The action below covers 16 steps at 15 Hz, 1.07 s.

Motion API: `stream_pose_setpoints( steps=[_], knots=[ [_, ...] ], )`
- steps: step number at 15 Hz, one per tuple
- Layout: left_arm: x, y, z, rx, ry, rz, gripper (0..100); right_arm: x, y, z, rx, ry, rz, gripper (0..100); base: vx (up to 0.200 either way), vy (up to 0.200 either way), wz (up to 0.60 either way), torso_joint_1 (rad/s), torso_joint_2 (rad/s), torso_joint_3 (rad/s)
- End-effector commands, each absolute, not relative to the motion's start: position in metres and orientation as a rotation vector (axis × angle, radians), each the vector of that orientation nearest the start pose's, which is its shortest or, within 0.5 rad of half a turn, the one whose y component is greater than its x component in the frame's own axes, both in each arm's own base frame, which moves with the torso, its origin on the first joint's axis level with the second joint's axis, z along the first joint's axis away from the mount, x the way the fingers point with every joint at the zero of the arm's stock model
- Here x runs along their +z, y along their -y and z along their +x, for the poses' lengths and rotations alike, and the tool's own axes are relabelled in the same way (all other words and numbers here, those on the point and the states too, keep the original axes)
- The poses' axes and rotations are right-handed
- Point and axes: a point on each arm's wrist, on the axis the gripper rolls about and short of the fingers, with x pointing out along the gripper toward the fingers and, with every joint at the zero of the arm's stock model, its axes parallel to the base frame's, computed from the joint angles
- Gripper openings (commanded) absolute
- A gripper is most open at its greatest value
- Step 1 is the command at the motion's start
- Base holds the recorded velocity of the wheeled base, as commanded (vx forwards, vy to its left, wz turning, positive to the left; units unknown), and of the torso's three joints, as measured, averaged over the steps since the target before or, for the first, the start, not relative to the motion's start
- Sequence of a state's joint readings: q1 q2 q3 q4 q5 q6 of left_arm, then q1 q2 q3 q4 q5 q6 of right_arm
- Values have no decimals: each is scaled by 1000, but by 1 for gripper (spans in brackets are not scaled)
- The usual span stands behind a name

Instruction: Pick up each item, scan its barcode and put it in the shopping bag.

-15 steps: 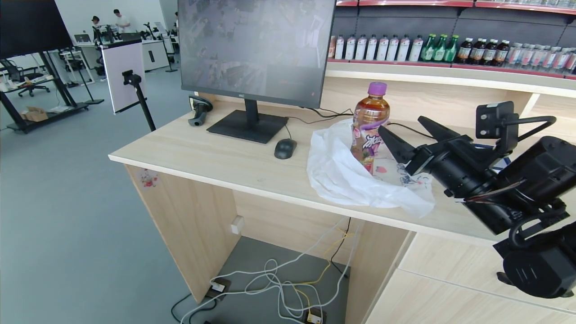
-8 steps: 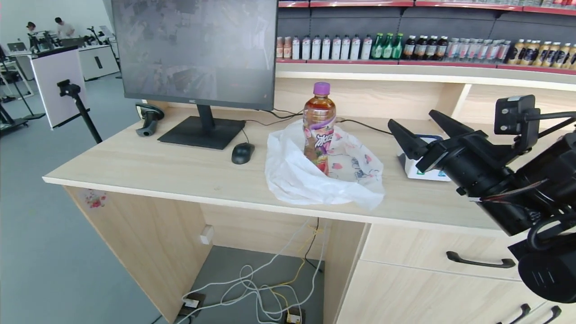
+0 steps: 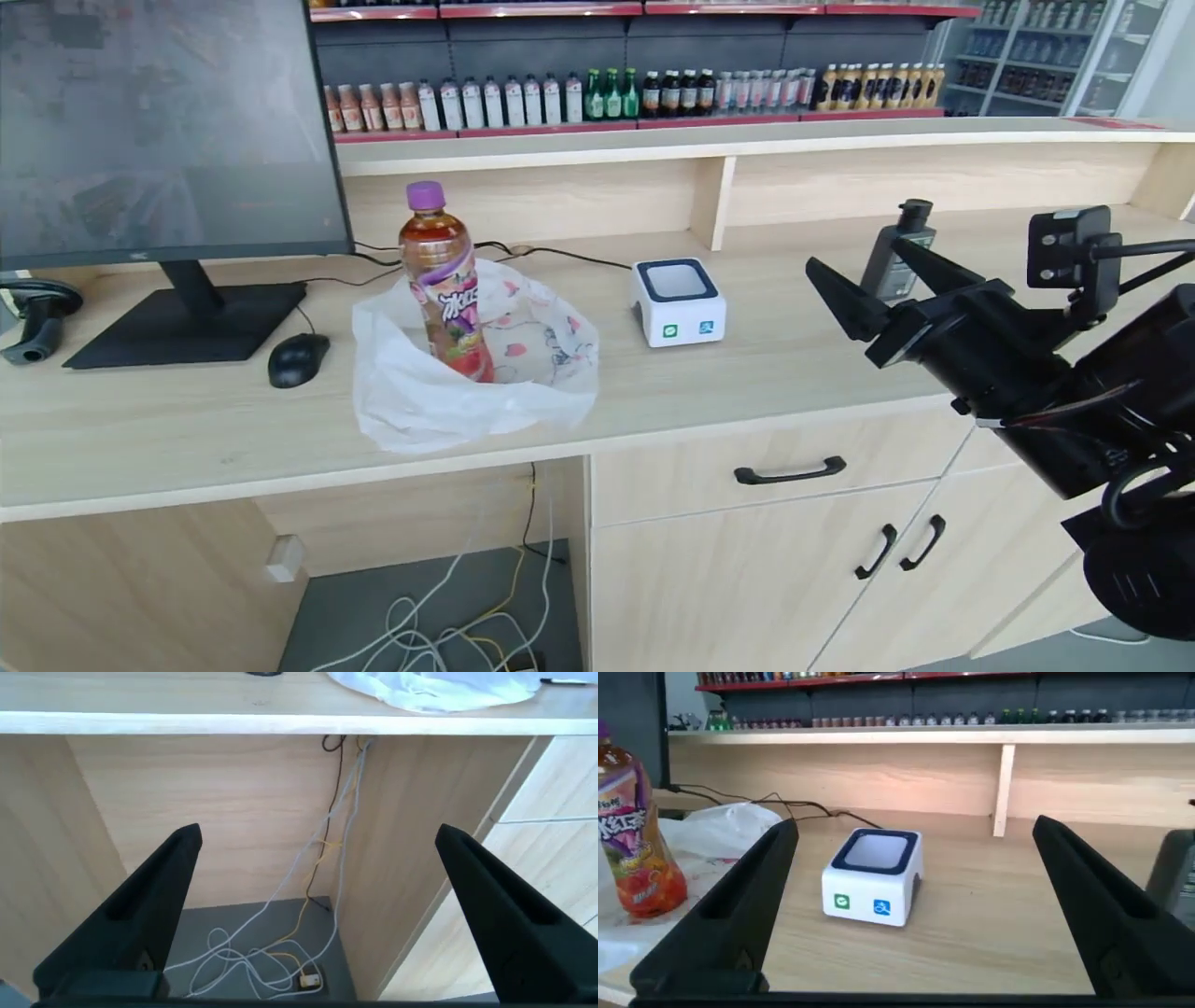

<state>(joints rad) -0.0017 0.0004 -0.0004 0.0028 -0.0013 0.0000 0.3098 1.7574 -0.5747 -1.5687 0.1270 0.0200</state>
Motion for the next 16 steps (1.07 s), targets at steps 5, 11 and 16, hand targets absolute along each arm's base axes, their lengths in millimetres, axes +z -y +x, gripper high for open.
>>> stream_pose_setpoints(
  steps=[5, 11, 16],
  knots=[
    [76, 0, -23, -2, -2, -2, 100, 201, -90, 270, 436, 385, 55, 100, 0, -200, 0, 4, 2, 2],
    [76, 0, -23, -3, -2, -2, 100, 202, -89, 269, 435, 388, 55, 100, 0, -200, 0, 2, 1, 2],
    [75, 0, -23, -2, -3, -2, 100, 201, -91, 268, 442, 385, 56, 100, 0, -200, 0, 0, 1, 3]
  ],
)
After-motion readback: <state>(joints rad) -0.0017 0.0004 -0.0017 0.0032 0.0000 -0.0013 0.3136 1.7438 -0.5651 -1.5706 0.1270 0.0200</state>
